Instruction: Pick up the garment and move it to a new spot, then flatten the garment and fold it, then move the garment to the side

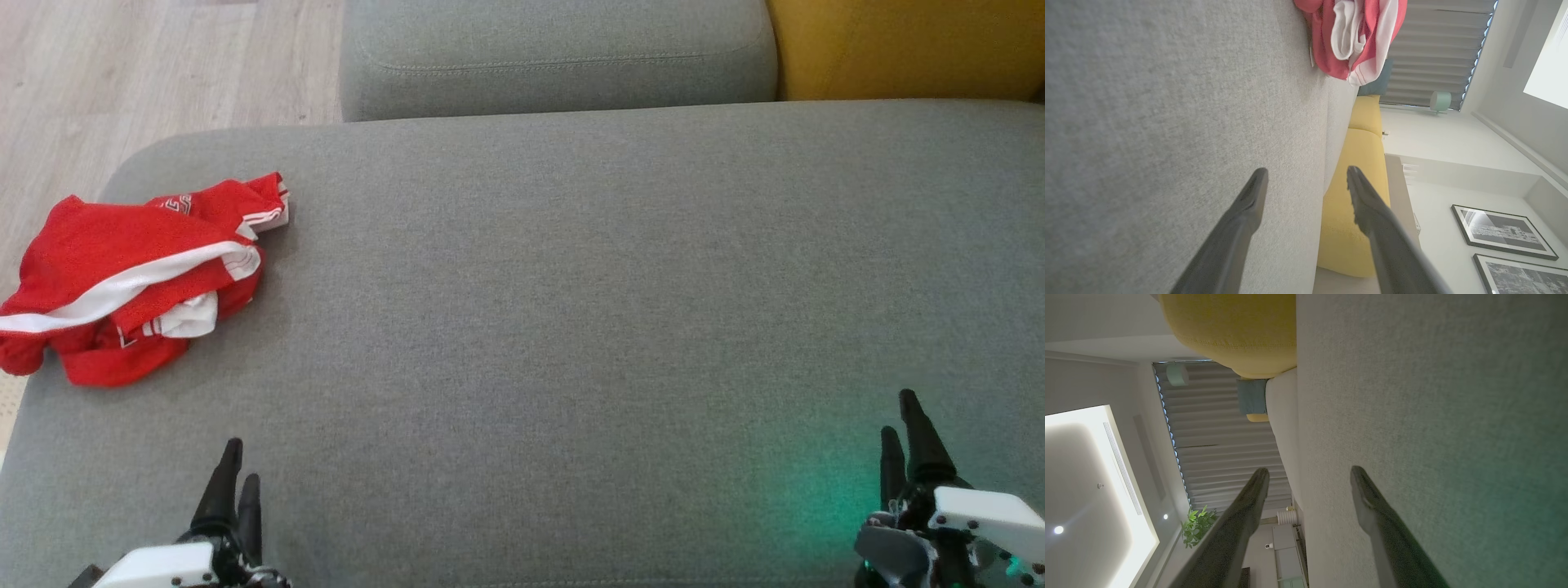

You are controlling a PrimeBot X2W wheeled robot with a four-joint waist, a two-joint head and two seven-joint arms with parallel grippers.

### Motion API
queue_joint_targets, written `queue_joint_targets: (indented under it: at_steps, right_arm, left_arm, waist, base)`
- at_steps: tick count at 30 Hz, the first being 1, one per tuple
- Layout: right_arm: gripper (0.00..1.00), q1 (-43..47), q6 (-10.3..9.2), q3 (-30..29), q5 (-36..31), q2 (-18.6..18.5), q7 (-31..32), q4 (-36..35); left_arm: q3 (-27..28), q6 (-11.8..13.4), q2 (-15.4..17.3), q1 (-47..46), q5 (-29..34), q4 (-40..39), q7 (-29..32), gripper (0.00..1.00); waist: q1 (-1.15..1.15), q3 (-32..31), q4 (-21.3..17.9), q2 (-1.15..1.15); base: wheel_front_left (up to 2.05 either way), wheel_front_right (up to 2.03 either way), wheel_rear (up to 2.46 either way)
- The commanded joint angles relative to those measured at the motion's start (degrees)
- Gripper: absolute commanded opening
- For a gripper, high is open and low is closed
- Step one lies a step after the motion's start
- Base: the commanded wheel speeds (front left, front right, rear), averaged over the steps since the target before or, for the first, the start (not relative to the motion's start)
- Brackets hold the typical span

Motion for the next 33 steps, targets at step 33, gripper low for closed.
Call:
queue_joint_targets:
  at_steps: [33]
  right_arm:
    - [1.0, -6.02, -0.02, 4.94, -22.01, -1.36, -6.14, -1.89]
  left_arm:
    - [0.09, 1.18, 0.74, -6.11, 24.78, -2.72, -5.86, 1.0]
  waist:
    - [0.0, 1.0, -0.15, 0.0]
  base:
    - [0.0, 0.0, 0.0]
